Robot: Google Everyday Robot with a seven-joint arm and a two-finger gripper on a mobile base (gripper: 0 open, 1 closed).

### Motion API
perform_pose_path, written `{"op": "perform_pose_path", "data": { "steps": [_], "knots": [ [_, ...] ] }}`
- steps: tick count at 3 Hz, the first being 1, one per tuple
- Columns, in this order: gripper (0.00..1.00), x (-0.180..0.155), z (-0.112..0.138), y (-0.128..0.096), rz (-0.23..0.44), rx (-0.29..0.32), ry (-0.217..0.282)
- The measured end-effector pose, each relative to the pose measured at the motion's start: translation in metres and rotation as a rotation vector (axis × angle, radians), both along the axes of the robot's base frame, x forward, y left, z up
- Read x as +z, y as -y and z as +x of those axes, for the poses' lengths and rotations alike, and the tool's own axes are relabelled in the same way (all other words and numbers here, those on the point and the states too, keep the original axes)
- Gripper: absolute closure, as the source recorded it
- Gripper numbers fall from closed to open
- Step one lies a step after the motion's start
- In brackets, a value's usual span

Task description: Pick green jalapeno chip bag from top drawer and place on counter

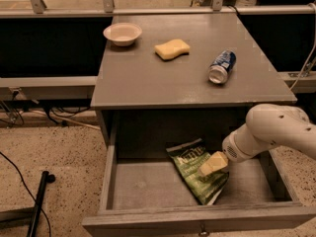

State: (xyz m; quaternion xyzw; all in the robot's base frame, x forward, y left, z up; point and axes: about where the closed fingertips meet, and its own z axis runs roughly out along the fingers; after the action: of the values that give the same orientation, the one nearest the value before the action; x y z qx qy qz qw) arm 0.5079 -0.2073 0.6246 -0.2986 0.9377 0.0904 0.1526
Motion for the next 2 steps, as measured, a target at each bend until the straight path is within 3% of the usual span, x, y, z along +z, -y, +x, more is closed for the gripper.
{"op": "perform_pose_path", "data": {
  "steps": [1, 2],
  "knots": [
    [0.16, -0.0029, 0.0060, -0.0009, 0.027, -0.007, 0.011],
    [0.39, -0.0074, 0.0074, -0.0014, 0.064, -0.010, 0.013]
  ]
}}
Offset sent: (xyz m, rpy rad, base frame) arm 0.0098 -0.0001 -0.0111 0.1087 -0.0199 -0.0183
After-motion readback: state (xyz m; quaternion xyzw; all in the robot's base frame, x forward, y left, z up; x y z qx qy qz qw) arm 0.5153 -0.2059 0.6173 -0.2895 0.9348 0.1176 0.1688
